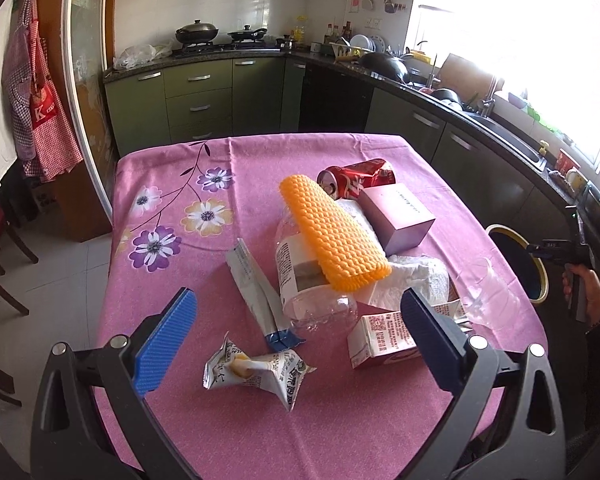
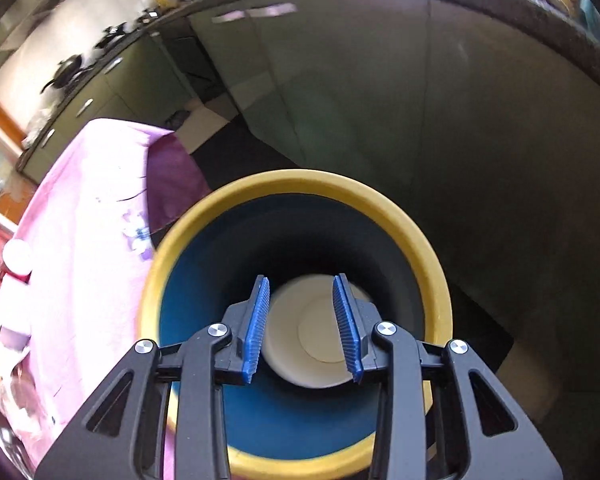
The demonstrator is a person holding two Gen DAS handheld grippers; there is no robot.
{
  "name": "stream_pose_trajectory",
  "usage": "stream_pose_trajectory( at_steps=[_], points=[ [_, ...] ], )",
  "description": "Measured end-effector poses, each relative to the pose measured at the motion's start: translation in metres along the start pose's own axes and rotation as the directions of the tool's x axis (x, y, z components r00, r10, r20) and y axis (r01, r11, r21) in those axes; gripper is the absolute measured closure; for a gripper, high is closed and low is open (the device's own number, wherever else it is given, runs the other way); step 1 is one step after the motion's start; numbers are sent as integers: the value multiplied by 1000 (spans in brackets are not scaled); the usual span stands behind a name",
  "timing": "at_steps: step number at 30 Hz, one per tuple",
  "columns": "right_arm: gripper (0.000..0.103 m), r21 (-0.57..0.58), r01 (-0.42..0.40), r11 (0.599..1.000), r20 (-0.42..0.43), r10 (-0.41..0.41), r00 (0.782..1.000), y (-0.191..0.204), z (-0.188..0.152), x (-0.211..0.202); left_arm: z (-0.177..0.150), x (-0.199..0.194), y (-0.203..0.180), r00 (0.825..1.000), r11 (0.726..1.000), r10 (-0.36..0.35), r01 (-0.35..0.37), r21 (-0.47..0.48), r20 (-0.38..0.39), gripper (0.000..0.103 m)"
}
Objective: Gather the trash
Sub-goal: 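Carry the noodle cup over the yellow-rimmed bin and open the right gripper, then grasp the crumpled snack wrapper with the left gripper and lift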
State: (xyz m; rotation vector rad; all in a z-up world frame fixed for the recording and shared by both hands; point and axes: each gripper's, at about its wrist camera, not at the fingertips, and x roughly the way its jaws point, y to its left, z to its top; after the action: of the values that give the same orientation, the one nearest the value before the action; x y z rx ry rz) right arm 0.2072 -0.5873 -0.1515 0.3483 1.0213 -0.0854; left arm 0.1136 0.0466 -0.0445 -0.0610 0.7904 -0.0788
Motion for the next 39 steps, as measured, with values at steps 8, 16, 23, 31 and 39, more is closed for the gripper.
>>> stream_pose_trajectory(
  at_steps=[8, 16, 23, 31, 39],
  points=[
    [64, -102, -46, 994, 12, 48, 999, 50, -17, -37, -28, 32, 12, 992, 997, 64, -58, 60, -108, 6],
    [64, -137, -72, 988, -19, 70, 997, 90, -2, -20, -43, 67, 29, 981, 991, 70, -49, 121, -179, 6],
    [62, -149, -78, 986, -31, 74, 997, 107, 1, -10, -47, 81, 31, 979, 994, 25, -3, 108, -204, 7],
    [61, -160, -91, 983, -39, 86, 996, 120, 9, 4, -44, 81, 31, 977, 995, 3, 19, 102, -213, 31],
    [61, -161, -99, 982, -43, 93, 995, 121, 16, 10, -43, 77, 33, 978, 995, -9, 29, 91, -208, 47]
  ],
)
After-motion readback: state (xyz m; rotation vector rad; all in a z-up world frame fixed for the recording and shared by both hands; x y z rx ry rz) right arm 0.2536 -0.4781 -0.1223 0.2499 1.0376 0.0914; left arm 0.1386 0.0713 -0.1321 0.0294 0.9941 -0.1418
